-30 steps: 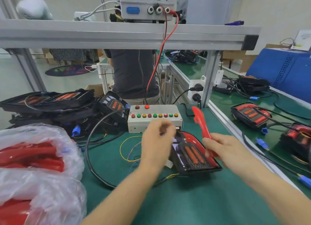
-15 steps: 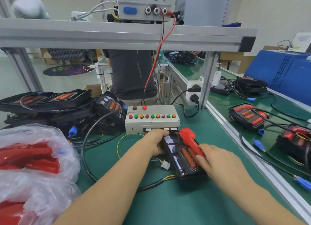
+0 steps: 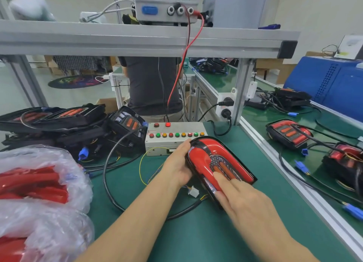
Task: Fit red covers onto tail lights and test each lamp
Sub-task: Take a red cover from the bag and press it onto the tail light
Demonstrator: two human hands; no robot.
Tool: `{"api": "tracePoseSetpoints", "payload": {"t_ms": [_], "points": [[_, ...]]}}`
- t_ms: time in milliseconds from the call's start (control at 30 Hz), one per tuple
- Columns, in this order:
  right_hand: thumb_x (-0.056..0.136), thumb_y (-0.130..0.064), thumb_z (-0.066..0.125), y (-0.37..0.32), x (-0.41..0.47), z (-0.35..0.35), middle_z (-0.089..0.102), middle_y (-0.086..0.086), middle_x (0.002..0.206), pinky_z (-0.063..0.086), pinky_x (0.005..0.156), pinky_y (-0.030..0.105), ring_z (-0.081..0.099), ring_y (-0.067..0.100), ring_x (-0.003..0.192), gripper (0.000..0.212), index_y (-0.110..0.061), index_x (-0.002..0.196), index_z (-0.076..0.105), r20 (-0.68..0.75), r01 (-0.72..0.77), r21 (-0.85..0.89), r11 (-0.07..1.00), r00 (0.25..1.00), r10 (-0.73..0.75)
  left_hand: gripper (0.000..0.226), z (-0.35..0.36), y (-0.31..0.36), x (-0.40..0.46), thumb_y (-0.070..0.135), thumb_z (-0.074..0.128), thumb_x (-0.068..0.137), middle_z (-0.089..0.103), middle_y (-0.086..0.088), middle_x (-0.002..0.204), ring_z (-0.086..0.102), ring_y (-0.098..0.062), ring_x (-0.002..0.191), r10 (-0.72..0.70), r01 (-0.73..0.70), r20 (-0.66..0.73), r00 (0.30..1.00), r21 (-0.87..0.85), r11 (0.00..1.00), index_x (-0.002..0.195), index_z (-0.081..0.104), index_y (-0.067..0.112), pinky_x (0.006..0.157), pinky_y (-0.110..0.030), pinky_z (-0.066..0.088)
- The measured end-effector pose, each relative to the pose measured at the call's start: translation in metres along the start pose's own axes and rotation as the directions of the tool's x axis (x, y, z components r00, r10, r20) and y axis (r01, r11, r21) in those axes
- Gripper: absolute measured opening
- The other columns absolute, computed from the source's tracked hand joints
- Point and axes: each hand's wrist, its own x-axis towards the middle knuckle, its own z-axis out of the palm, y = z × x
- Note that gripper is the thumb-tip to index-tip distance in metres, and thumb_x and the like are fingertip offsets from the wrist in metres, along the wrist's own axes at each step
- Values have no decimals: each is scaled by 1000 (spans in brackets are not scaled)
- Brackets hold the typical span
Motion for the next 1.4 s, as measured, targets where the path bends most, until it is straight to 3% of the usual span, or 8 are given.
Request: {"api": "tracePoseSetpoints", "payload": {"t_ms": [100,233,467,767,967,1167,1300,1400], "points": [[83,-28,71,-2,0,8,64,-2,68,46,38,22,63,20,56,29,-11,107,74,0,-6,-36,999,1000,6,17,0,-2,-2,27,58,94,74,-14,90,71,-27,74,-20,20,21,1000,8,1000,97,70,14,75,-43,57],[61,-22,91,-6,2,17,64,0,68,46,38,23,63,20,55,50,-8,106,74,33,-41,2,999,999,41,29,-1,-5,-5,27,59,94,71,-18,106,68,-33,95,-9,10,33,999,-29,1000,117,65,11,85,-48,54],[62,-21,90,-3,1,21,66,3,75,51,37,31,66,24,62,49,-11,107,74,47,-69,18,997,997,68,26,-5,-11,-3,25,56,96,73,-16,100,69,-32,91,31,-29,42,999,-55,998,117,66,13,83,-48,55],[62,-18,90,-3,2,22,63,1,65,44,36,26,61,19,50,51,-2,107,72,36,2,13,1000,999,-2,26,4,-16,-3,27,62,91,73,-14,97,69,-31,90,36,-41,-49,998,-108,993,112,68,13,79,-45,56],[57,-16,93,6,-1,20,62,2,69,47,36,31,61,23,55,59,-9,112,72,80,-9,-27,1000,997,11,20,-1,-14,-5,20,53,97,73,-15,98,70,-30,85,83,-87,-39,996,-101,991,108,68,12,83,-49,55],[63,-17,89,5,1,22,62,2,66,45,35,29,61,22,52,50,-6,109,72,19,10,12,1000,1000,-10,22,6,-16,-8,21,51,98,71,-16,104,66,-35,99,90,-96,-63,994,-94,991,113,66,13,89,-52,52],[63,-16,89,3,-1,25,64,3,71,48,38,28,63,22,56,51,-4,109,71,25,31,46,998,999,-32,29,4,-19,-12,22,62,91,71,-17,105,68,-33,92,80,-82,-30,996,-56,995,118,63,14,82,-46,56],[63,-20,90,1,-4,26,65,3,76,50,38,28,65,22,60,53,-6,111,71,35,15,71,997,999,-17,51,1,-22,-13,1,70,78,68,-18,110,68,-32,89,145,-145,-6,989,59,988,125,58,18,73,-41,59]]}}
